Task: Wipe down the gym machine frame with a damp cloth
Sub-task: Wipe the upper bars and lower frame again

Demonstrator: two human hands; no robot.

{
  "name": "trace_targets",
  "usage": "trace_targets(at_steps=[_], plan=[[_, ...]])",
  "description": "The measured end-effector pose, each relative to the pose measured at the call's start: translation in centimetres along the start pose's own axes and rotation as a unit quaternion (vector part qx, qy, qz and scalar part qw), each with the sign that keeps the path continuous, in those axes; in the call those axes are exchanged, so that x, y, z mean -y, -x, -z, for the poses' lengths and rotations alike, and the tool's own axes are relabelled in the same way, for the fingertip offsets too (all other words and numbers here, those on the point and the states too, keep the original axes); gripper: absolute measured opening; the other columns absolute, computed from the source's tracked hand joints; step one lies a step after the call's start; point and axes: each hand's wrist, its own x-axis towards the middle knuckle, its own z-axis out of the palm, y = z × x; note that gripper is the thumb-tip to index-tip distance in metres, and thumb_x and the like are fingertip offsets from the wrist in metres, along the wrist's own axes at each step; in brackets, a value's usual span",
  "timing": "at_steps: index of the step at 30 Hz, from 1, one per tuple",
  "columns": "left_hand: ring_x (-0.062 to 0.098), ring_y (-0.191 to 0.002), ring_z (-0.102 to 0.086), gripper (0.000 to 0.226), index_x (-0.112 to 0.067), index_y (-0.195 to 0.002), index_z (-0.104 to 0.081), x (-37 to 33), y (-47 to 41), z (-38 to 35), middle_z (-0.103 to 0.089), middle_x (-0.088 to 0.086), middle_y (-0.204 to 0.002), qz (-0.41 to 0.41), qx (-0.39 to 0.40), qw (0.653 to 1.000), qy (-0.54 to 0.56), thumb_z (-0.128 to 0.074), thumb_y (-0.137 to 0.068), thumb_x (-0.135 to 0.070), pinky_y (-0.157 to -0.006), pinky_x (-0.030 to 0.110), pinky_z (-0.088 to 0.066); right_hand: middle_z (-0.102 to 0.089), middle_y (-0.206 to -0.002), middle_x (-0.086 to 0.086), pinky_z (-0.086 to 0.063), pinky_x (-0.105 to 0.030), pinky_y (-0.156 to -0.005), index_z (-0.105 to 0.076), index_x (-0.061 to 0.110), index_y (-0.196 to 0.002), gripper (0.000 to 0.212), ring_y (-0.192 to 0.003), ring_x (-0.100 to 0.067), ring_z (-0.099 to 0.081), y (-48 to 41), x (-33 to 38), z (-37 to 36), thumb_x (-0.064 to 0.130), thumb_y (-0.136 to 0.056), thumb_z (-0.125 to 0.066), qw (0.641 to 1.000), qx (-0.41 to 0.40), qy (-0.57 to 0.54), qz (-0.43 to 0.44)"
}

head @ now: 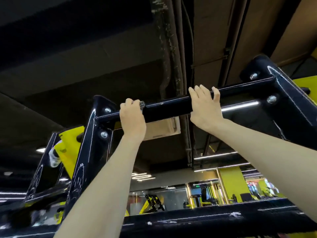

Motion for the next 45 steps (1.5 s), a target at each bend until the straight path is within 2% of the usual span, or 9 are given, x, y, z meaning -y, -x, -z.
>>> trace_targets(at_steps=[4,9,14,19,24,29,35,41,45], plan=[[0.022,-0.108,-0.050,0.023,-0.010,-0.113,-0.064,-5.4,1.2,-1.0,-0.058,0.007,-0.116,-0.069,0.031,0.993,0.095,-0.055,-0.092,-0.006,-0.093,0.031,-0.046,-0.033,-0.150,-0.006,-0.004,-0.043,-0.117,-0.023,0.010,-0.149,0.070,-0.145,-0.023,-0.019,-0.4,2.1,-0.3,0.020,-0.089,-0.058,1.000,0.022,-0.003,0.010],[0.030,-0.130,-0.046,0.060,-0.004,-0.134,-0.052,-1.6,3.1,-1.1,-0.051,0.016,-0.137,-0.250,0.024,0.965,0.074,-0.071,-0.077,0.004,-0.106,0.044,-0.043,-0.039,-0.144,-0.004,-0.006,-0.045,-0.117,-0.026,0.011,-0.147,0.069,-0.141,-0.022,-0.025,-1.2,3.9,0.0,0.021,-0.088,-0.060,0.998,0.052,-0.019,0.027],[0.034,-0.140,-0.033,0.064,-0.002,-0.138,-0.047,-2.1,4.6,-1.9,-0.043,0.018,-0.146,-0.055,0.002,0.996,0.071,-0.065,-0.079,0.012,-0.111,0.039,-0.027,-0.036,-0.145,-0.002,-0.003,-0.045,-0.118,-0.024,0.012,-0.148,0.071,-0.142,-0.020,-0.024,-1.1,3.8,0.2,0.018,-0.087,-0.060,0.995,0.076,-0.009,0.058],[0.036,-0.126,-0.051,0.066,-0.002,-0.130,-0.056,-3.2,3.5,-2.1,-0.056,0.019,-0.132,-0.219,-0.021,0.975,0.023,-0.078,-0.068,0.006,-0.105,0.043,-0.039,-0.039,-0.142,-0.001,-0.003,-0.044,-0.118,-0.029,0.014,-0.145,0.066,-0.138,-0.020,-0.029,-1.4,3.3,0.8,0.015,-0.087,-0.060,0.994,0.081,-0.031,0.058],[0.038,-0.128,-0.047,0.059,0.000,-0.129,-0.055,-2.2,3.8,-1.9,-0.056,0.020,-0.131,-0.112,-0.003,0.994,0.006,-0.073,-0.073,0.009,-0.106,0.050,-0.042,-0.038,-0.142,0.000,-0.001,-0.045,-0.118,-0.026,0.014,-0.148,0.070,-0.140,-0.019,-0.026,-1.3,3.0,0.8,0.013,-0.087,-0.060,0.992,0.099,-0.054,0.058],[0.029,-0.131,-0.045,0.057,-0.006,-0.135,-0.049,-5.2,2.4,-1.5,-0.052,0.012,-0.135,-0.232,0.052,0.971,0.017,-0.069,-0.082,-0.004,-0.110,0.042,-0.039,-0.039,-0.139,0.001,0.001,-0.046,-0.118,-0.028,0.017,-0.147,0.067,-0.138,-0.018,-0.029,-1.4,2.9,0.9,0.015,-0.088,-0.060,0.993,0.092,-0.058,0.053],[0.030,-0.132,-0.042,0.046,-0.005,-0.133,-0.049,-2.1,1.3,-0.4,-0.052,0.013,-0.134,-0.148,0.043,0.981,-0.117,-0.061,-0.089,-0.006,-0.112,0.041,-0.034,-0.040,-0.139,0.000,0.000,-0.046,-0.118,-0.029,0.014,-0.147,0.066,-0.138,-0.019,-0.029,-1.4,2.9,1.2,0.013,-0.088,-0.058,0.991,0.100,-0.074,0.047],[0.026,-0.131,-0.043,0.050,-0.007,-0.135,-0.047,-4.2,1.4,0.0,-0.050,0.009,-0.136,-0.248,0.063,0.966,-0.023,-0.064,-0.087,-0.006,-0.107,0.037,-0.042,-0.046,-0.134,0.001,-0.002,-0.048,-0.118,-0.037,0.016,-0.142,0.060,-0.133,-0.020,-0.036,-1.7,3.0,0.9,0.015,-0.087,-0.060,0.994,0.082,-0.066,0.036],[0.026,-0.120,-0.050,0.041,-0.004,-0.127,-0.054,4.3,1.3,1.9,-0.054,0.010,-0.126,-0.105,0.026,0.994,0.008,-0.057,-0.087,0.001,-0.101,0.035,-0.042,-0.047,-0.137,-0.006,-0.003,-0.048,-0.117,-0.036,0.012,-0.142,0.058,-0.134,-0.025,-0.036,-1.7,4.1,0.8,0.023,-0.089,-0.058,0.997,0.069,-0.025,0.036]])
